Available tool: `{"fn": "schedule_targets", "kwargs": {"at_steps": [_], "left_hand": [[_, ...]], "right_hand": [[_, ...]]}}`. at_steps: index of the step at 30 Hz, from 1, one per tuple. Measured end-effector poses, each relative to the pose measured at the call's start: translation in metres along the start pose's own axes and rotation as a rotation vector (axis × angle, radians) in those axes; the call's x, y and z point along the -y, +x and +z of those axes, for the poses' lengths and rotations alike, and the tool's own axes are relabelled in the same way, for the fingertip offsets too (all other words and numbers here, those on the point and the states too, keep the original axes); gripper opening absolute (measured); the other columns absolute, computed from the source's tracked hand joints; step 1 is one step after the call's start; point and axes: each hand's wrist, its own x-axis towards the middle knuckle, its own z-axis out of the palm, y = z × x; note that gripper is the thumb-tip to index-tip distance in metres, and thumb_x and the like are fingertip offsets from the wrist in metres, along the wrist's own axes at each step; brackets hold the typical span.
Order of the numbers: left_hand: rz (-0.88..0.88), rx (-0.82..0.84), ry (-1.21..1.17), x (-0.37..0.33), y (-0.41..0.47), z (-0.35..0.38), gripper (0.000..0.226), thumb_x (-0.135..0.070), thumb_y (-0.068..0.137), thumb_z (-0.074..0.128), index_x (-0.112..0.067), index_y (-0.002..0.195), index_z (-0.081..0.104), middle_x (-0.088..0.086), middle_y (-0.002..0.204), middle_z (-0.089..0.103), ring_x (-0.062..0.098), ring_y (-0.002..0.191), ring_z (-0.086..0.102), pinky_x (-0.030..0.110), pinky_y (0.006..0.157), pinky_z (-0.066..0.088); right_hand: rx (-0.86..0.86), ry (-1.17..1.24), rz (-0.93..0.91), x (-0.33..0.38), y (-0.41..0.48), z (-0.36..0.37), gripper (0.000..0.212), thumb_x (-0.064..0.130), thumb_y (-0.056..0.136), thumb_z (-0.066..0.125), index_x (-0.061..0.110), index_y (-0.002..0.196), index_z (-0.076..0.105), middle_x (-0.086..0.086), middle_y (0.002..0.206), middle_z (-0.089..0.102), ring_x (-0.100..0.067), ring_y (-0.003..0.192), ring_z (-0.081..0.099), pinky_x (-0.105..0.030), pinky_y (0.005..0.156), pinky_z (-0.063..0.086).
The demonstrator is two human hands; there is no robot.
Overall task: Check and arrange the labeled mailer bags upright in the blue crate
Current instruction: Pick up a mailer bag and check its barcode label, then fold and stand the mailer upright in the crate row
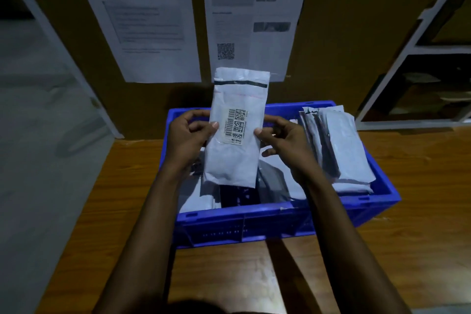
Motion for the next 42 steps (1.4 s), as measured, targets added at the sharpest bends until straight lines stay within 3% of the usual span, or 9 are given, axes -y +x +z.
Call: {"fn": "schedule_targets", "kwargs": {"at_steps": [7,10,15,20,24,28,33,37,42], "left_hand": [[-0.072,-0.091,0.372,0.008,0.003,-0.035,0.017,-0.019,0.093,0.071,-0.017,0.109,0.067,0.01,0.096,0.075,0.023,0.087,0.073,0.037,0.073,0.058],[-0.089,-0.127,0.618,0.011,0.002,-0.044,0.009,-0.026,0.091,0.072,-0.021,0.098,0.073,0.008,0.104,0.075,0.023,0.096,0.07,0.039,0.084,0.058],[-0.054,-0.112,0.774,0.009,-0.005,-0.044,0.031,-0.031,0.094,0.071,-0.012,0.118,0.074,0.01,0.121,0.072,0.026,0.108,0.068,0.034,0.088,0.052],[-0.103,0.013,0.652,0.018,-0.004,-0.039,0.027,-0.024,0.096,0.068,-0.013,0.12,0.072,0.008,0.119,0.073,0.022,0.111,0.067,0.04,0.1,0.053],[-0.2,0.082,0.637,0.031,-0.004,-0.037,0.02,-0.022,0.096,0.067,-0.017,0.115,0.071,0.004,0.112,0.072,0.021,0.108,0.066,0.035,0.096,0.053],[-0.146,0.004,0.562,0.037,-0.007,-0.036,0.018,-0.016,0.097,0.066,-0.017,0.114,0.072,0.001,0.112,0.072,0.017,0.105,0.066,0.034,0.094,0.054],[-0.145,0.012,0.539,0.039,-0.008,-0.031,0.015,-0.014,0.097,0.065,-0.018,0.111,0.072,0.002,0.098,0.073,0.017,0.094,0.07,0.023,0.071,0.054],[-0.085,0.047,0.456,0.029,-0.002,-0.027,0.012,-0.017,0.096,0.069,-0.022,0.106,0.073,0.004,0.094,0.076,0.021,0.09,0.073,0.041,0.081,0.062],[-0.036,0.173,0.378,0.011,0.008,0.006,0.01,-0.014,0.095,0.069,-0.022,0.098,0.073,0.01,0.095,0.076,0.022,0.085,0.073,0.036,0.07,0.059]], "right_hand": [[0.099,-0.005,0.175,-0.004,0.015,0.037,0.015,-0.005,0.095,0.065,0.001,0.108,0.071,-0.003,0.072,0.074,-0.01,0.056,0.067,-0.024,0.053,0.057],[0.188,-0.1,0.246,-0.019,0.022,0.054,0.015,-0.006,0.093,0.066,-0.005,0.106,0.072,-0.004,0.072,0.072,-0.018,0.059,0.067,-0.034,0.063,0.062],[0.26,-0.306,0.302,-0.035,0.03,0.078,0.015,-0.004,0.089,0.069,-0.008,0.102,0.074,-0.019,0.082,0.074,-0.032,0.067,0.069,-0.045,0.075,0.064],[0.284,-0.599,0.214,-0.042,0.033,0.092,0.016,0.006,0.088,0.07,0.005,0.102,0.077,-0.001,0.068,0.072,0.002,0.05,0.066,-0.004,0.049,0.042],[0.19,-0.675,0.139,-0.044,0.034,0.092,0.042,0.017,0.087,0.077,0.012,0.128,0.069,-0.003,0.089,0.072,0.011,0.055,0.06,0.001,0.05,0.036],[0.184,-0.694,0.132,-0.048,0.035,0.088,0.061,0.024,0.08,0.086,0.018,0.135,0.061,-0.005,0.113,0.072,-0.021,0.1,0.069,-0.028,0.087,0.053],[0.13,-0.603,0.047,-0.046,0.033,0.089,0.052,0.018,0.08,0.086,0.02,0.126,0.063,0.01,0.077,0.067,-0.002,0.072,0.063,-0.022,0.07,0.051],[-0.005,-0.572,-0.066,-0.037,0.036,0.07,0.035,0.024,0.082,0.084,0.024,0.115,0.072,0.006,0.073,0.072,-0.01,0.075,0.071,-0.032,0.077,0.057],[-0.065,-0.603,-0.011,-0.031,0.047,0.019,0.025,0.028,0.081,0.085,0.023,0.104,0.075,0.001,0.068,0.074,-0.016,0.067,0.071,-0.043,0.078,0.062]]}}
